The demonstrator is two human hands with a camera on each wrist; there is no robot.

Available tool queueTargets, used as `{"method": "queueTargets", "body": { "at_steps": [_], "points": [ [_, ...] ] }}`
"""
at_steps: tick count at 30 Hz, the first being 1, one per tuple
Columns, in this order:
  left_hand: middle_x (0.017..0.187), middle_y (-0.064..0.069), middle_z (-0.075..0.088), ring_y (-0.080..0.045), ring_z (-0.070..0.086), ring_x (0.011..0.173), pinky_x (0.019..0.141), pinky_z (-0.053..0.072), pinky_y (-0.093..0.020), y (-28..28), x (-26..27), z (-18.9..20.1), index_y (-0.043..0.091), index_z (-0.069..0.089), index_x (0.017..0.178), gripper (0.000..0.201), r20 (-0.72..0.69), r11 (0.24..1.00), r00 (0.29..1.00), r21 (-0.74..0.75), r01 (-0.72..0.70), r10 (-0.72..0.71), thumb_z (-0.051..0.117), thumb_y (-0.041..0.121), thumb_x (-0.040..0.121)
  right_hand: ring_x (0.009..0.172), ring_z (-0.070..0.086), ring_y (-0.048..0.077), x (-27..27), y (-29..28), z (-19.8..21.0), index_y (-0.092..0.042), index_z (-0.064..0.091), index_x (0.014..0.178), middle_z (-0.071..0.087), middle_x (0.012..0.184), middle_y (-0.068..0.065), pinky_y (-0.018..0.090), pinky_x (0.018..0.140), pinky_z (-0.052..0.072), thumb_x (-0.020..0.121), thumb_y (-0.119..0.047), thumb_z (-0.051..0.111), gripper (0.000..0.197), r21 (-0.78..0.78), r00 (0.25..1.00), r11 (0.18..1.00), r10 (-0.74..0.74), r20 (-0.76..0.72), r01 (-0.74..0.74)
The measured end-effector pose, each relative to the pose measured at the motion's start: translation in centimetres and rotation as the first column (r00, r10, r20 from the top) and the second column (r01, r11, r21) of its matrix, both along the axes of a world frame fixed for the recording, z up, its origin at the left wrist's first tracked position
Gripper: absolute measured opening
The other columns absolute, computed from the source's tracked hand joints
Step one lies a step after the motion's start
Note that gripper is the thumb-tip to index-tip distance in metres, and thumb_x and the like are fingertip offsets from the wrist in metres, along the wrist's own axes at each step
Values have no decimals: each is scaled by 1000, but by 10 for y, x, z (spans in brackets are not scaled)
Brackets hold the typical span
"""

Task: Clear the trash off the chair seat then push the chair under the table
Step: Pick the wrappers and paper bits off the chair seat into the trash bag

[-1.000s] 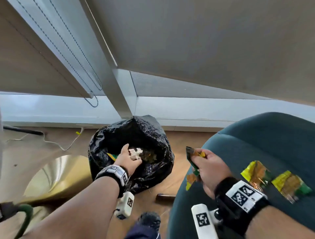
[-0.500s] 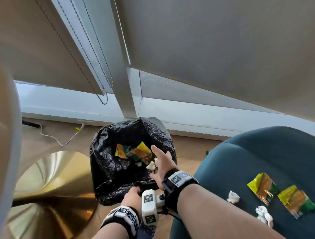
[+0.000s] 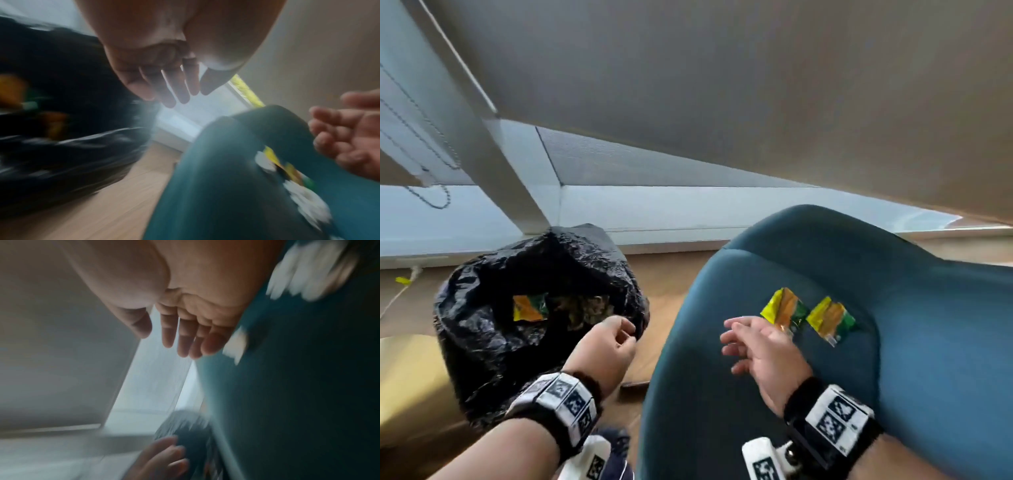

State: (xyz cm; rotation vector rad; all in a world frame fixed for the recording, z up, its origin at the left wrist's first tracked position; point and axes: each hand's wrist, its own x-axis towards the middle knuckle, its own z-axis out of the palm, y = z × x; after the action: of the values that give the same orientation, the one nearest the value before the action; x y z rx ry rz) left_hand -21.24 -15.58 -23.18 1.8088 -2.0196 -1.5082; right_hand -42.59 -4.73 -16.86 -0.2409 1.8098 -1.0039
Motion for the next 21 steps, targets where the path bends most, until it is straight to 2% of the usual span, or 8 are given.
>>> {"method": "queueTargets", "body": {
  "at_steps": [2,4,5,7,9,13,17,21],
  "points": [
    [84,4,68,-14,61,77,76,51,-28,7,-28,8,21,66,99,17,-20,985,991,-116,128,-131,61,21,83,72,58,20,-37,33,13,-24,67,81,66,82,7,28,56,45,86,-21,62,8,52,985,999,-1,-171,10],
    [109,1,67,-20,59,104,97,49,-36,21,-60,12,26,60,119,38,18,925,946,-207,319,-322,59,31,81,85,60,25,-66,66,17,-24,65,92,65,98,9,20,69,47,83,-22,67,9,250,928,968,97,-359,-4],
    [121,-1,61,-24,54,115,103,45,-38,30,-76,13,29,52,130,49,44,883,906,-208,420,-421,58,35,82,99,58,25,-75,82,18,-22,61,108,60,112,11,15,79,46,80,-26,71,30,400,879,916,209,-427,-24],
    [136,0,44,-26,46,124,107,42,-40,50,-111,19,39,28,145,69,88,795,810,-155,586,-579,59,41,84,123,45,27,-82,108,14,-21,36,139,41,136,17,26,102,38,67,-40,81,87,595,835,799,382,-395,-85],
    [138,0,34,-27,46,124,102,47,-43,70,-142,19,47,12,147,79,149,725,732,-109,680,-665,61,44,84,123,43,27,-75,125,8,-26,17,147,31,137,15,32,104,36,60,-46,85,113,617,870,776,385,-307,-126],
    [134,-7,34,-35,51,115,93,52,-48,89,-177,8,35,34,134,52,281,702,676,-15,712,-681,56,27,88,80,46,3,-60,132,-18,-26,33,142,30,111,-2,17,87,36,70,-31,82,87,467,868,869,351,-351,-162],
    [113,-10,35,-41,54,101,87,52,-52,88,-189,3,16,42,115,31,351,703,656,12,711,-669,45,10,84,81,47,13,-72,130,-50,-19,55,125,33,107,-1,23,98,42,84,-11,63,42,436,804,879,397,-443,-194],
    [98,-8,34,-40,57,93,78,52,-48,89,-196,-1,12,37,90,11,380,681,638,-28,732,-670,41,5,82,87,57,28,-111,130,-65,-8,67,99,55,108,13,22,85,40,83,3,50,26,445,794,893,315,-520,-62]
  ]
}}
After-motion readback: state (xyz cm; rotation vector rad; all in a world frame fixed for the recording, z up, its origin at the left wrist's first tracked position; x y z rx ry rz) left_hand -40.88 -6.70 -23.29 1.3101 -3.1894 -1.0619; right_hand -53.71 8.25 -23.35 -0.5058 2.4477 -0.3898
